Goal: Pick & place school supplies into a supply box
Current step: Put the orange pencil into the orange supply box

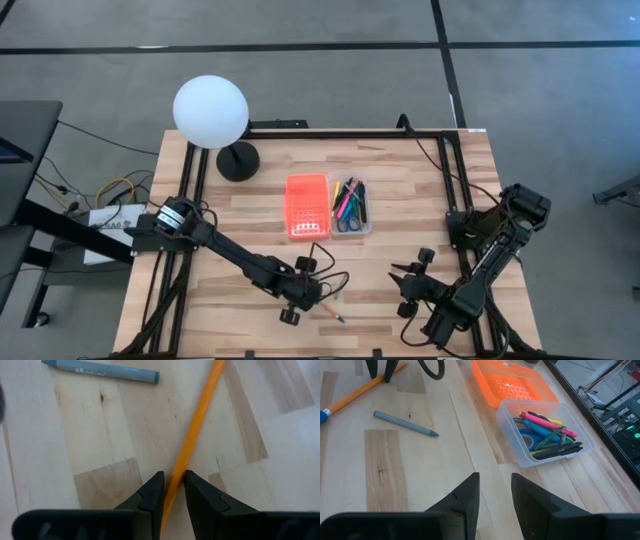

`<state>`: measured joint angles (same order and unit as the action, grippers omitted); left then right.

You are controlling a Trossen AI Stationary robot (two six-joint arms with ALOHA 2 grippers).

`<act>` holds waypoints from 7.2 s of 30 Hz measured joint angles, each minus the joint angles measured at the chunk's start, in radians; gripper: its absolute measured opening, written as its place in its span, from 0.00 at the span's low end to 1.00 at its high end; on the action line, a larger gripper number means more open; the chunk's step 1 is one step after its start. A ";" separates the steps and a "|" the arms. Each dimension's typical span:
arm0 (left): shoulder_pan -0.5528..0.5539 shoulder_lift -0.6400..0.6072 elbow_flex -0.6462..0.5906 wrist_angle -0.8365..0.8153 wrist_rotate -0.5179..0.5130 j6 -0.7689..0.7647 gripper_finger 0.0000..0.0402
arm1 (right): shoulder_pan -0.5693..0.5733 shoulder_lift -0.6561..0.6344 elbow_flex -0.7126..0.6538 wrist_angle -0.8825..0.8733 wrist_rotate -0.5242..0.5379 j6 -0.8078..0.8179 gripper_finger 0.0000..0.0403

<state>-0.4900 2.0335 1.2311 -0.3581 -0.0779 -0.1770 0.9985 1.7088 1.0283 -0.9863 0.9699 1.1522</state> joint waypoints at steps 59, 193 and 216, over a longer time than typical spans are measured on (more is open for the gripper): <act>-0.002 -0.018 -0.001 0.118 -0.052 0.104 0.32 | -0.045 0.000 -0.004 0.047 -0.007 -0.037 0.26; 0.175 0.023 0.458 -0.443 -0.503 -0.209 0.03 | -0.045 0.000 -0.005 0.072 -0.029 -0.092 0.26; 0.610 0.095 0.460 0.000 -0.056 -0.410 0.03 | -0.036 0.000 -0.005 0.010 -0.030 -0.113 0.26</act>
<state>0.1198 2.1282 1.6910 -0.3585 -0.1340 -0.5872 0.9623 1.7084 1.0229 -0.9762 0.9401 1.0389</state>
